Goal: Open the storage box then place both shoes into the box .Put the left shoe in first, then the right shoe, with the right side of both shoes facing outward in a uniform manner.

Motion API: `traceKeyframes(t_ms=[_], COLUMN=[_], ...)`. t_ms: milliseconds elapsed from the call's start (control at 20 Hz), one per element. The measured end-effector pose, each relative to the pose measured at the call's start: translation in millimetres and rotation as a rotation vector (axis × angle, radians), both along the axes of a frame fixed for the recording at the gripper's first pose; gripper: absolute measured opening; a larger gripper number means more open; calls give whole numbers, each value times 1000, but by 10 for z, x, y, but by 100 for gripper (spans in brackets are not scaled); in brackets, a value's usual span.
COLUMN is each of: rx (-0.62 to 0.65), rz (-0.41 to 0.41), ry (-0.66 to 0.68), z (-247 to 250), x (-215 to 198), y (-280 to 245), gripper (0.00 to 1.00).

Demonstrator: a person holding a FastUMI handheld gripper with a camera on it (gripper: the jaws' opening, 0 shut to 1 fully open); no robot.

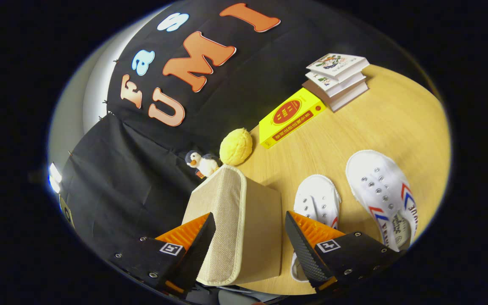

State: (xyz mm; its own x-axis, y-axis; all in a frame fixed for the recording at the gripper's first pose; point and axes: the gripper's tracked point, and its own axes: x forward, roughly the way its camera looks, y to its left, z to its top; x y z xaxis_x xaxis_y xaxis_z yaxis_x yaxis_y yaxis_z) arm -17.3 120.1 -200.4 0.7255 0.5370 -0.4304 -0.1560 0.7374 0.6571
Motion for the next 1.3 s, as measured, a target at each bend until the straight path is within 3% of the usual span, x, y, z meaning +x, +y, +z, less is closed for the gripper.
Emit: traceKeyframes(t_ms=[450,900,1100,1150,1300], rx=[239,380,444,472,511], rz=[105,134,124,134,145], ry=[133,198,207,202,169], z=[-145,-58,82,163,410], x=[-54,-69,-70,-87,-114], y=[446,583,517,519,493], gripper=[98,95,66,53,39])
